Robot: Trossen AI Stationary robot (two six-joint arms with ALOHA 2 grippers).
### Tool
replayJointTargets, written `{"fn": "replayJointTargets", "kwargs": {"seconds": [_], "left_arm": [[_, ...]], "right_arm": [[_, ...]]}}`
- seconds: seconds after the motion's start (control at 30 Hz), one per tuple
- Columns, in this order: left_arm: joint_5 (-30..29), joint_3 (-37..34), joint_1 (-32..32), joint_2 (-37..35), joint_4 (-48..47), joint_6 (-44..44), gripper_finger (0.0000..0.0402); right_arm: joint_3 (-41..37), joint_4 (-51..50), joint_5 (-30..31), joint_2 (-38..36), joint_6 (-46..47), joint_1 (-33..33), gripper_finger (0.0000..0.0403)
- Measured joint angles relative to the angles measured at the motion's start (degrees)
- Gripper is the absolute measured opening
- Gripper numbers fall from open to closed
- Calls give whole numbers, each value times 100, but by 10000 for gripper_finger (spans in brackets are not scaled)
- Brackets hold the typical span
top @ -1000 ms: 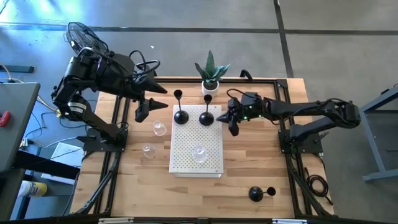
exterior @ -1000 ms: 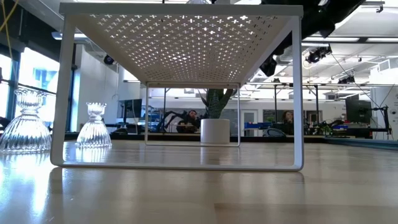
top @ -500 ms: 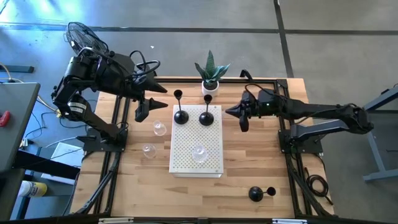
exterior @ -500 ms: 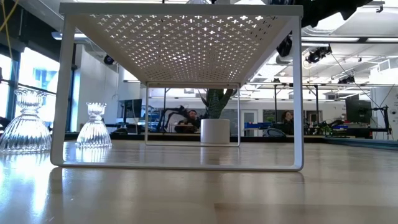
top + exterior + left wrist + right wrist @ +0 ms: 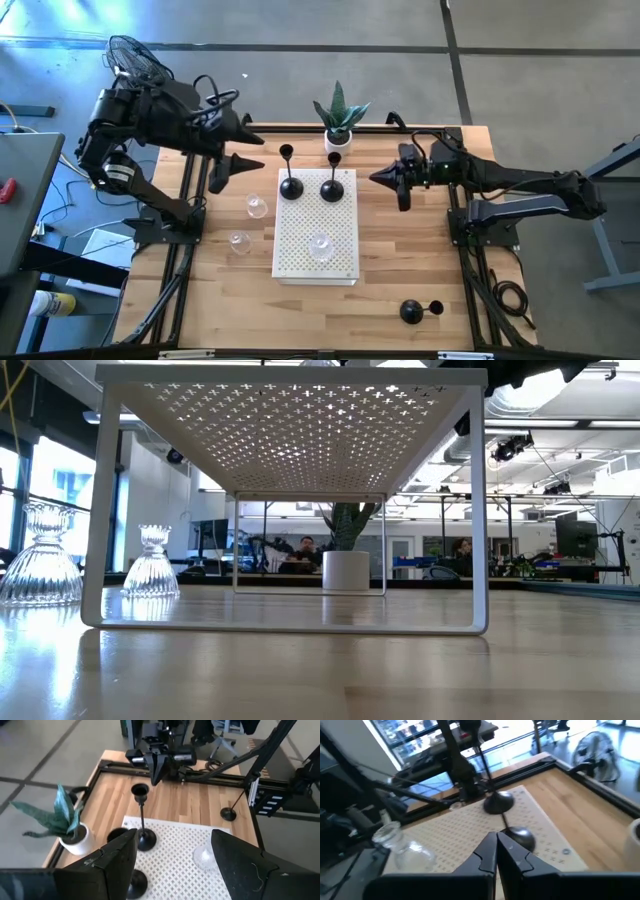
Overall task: Pick & Place candle stick holders
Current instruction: Put the bottom transparent glass candle holder on the shelf
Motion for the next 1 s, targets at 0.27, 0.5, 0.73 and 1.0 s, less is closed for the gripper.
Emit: {"fn": "replayJointTargets", "kwargs": {"seconds": [0.27, 0.5, 0.73, 1.0], "left_arm": [[240, -2, 0, -5, -355, -171, 250], [361, -2, 0, -5, -449, -278, 250], [541, -7, 0, -9, -911, -545, 250], [1858, -7, -4, -306, -918, -982, 250]], "right_arm": [[0, 260, -119, 22, -139, 2, 29], [0, 917, -117, 22, -106, 2, 98], [0, 1191, -8, 17, 269, 2, 151], [0, 1619, -267, 15, 576, 13, 155]]}}
